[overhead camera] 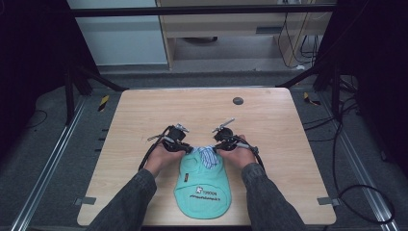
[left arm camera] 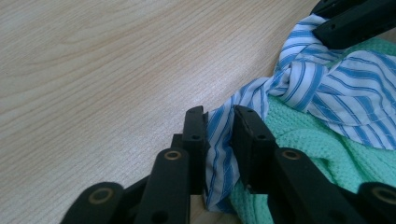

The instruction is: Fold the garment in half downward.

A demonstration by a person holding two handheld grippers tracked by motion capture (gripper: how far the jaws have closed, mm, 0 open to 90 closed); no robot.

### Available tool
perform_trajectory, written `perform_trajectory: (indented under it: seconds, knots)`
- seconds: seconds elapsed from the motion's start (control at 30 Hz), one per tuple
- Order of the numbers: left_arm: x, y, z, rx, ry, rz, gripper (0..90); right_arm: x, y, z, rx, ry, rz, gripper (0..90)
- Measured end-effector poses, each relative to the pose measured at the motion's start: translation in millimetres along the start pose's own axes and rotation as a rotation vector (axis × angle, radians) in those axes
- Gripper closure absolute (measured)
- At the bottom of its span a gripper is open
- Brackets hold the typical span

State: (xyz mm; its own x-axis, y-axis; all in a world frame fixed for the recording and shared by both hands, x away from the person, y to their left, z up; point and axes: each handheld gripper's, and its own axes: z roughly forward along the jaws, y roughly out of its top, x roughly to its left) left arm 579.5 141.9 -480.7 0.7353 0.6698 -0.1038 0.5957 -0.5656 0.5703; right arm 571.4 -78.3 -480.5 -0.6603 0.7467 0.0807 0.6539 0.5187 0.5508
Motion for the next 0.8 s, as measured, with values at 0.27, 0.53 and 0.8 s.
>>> perform_trajectory:
  seconds: [0.27, 0.53, 0.8]
  knots:
    - [-4.0, 3.0, -9.2, -0.025, 0.013, 0.055, 84.8, 1.9, 0.3, -13.7, -0.032, 0.005, -0.034, 83.2]
    - [-11.3, 11.8, -24.9, -0.053, 0.019, 0.106, 85.6, 5.2, 1.6, -28.5, -0.058, -0.002, -0.071, 83.4]
    - [-14.0, 20.3, -37.1, -0.069, 0.018, 0.140, 85.8, 5.7, 3.7, -44.6, -0.088, -0.013, -0.105, 83.5]
